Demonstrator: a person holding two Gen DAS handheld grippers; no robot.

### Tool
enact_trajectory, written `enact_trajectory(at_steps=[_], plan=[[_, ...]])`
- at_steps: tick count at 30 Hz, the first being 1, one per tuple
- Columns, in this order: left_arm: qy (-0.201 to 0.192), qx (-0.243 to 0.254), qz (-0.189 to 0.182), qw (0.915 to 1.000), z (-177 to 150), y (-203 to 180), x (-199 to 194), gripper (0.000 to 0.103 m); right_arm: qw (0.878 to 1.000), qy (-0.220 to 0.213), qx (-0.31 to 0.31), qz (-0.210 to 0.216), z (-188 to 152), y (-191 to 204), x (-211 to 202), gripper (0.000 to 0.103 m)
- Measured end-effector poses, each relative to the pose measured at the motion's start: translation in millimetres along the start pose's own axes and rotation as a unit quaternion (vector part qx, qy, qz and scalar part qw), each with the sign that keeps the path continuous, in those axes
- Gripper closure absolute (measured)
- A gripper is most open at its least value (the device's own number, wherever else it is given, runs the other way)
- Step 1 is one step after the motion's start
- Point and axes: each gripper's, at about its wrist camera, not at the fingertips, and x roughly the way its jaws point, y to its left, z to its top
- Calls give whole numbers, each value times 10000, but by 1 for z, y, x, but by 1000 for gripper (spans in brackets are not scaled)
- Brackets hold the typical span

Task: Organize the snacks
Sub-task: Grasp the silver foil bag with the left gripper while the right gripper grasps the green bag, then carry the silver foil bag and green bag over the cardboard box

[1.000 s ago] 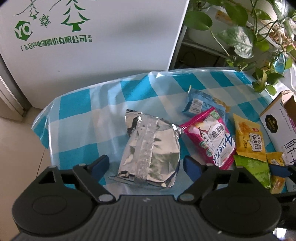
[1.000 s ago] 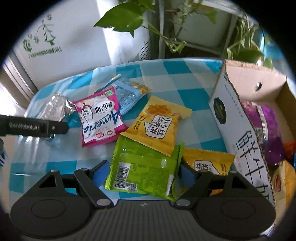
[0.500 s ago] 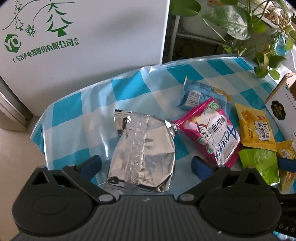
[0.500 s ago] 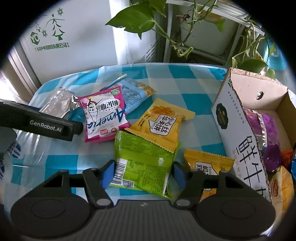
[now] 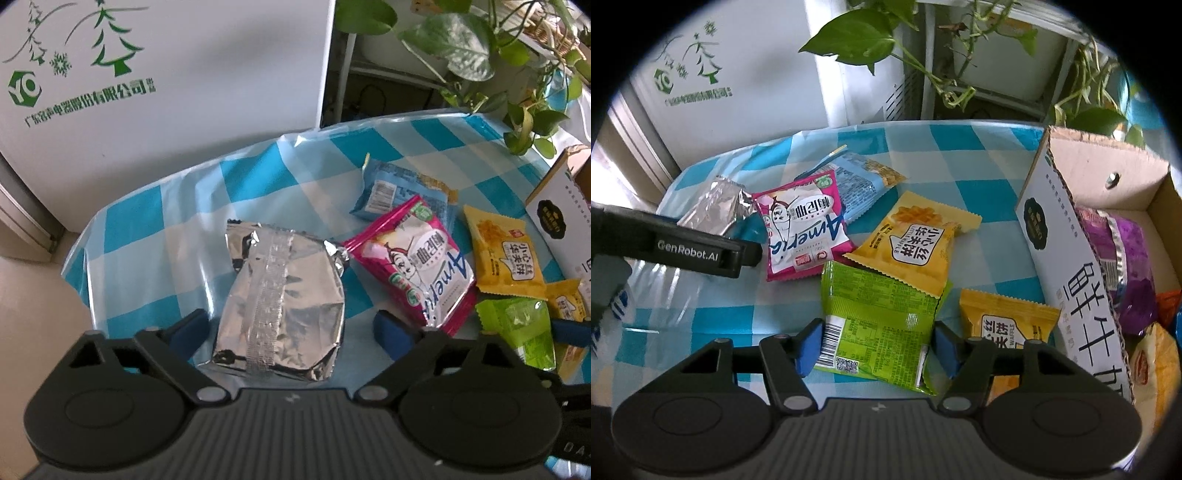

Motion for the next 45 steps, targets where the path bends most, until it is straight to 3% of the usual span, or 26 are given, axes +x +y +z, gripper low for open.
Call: enact_trajectory(at_steps=[3,6,22,29,45], plan=[[-83,-20,28,10000,0,2,-5,37,9998,34,146,119,1,-4,-2,35],[-87,-194,-24,9998,0,7,-8,44,9996,60,199,182,0,-5,-3,35],[-80,-665,-67,9977,-13,18,-32,44,9986,-42,264,460,2,-3,-16,36],[-387,-835,-35,9958,-11,20,-55,44,9976,-231,281,593,6,-4,-29,36],[-938,-587,42,9939,-3,-7,-83,44,9941,-721,506,634,18,-26,-62,36]])
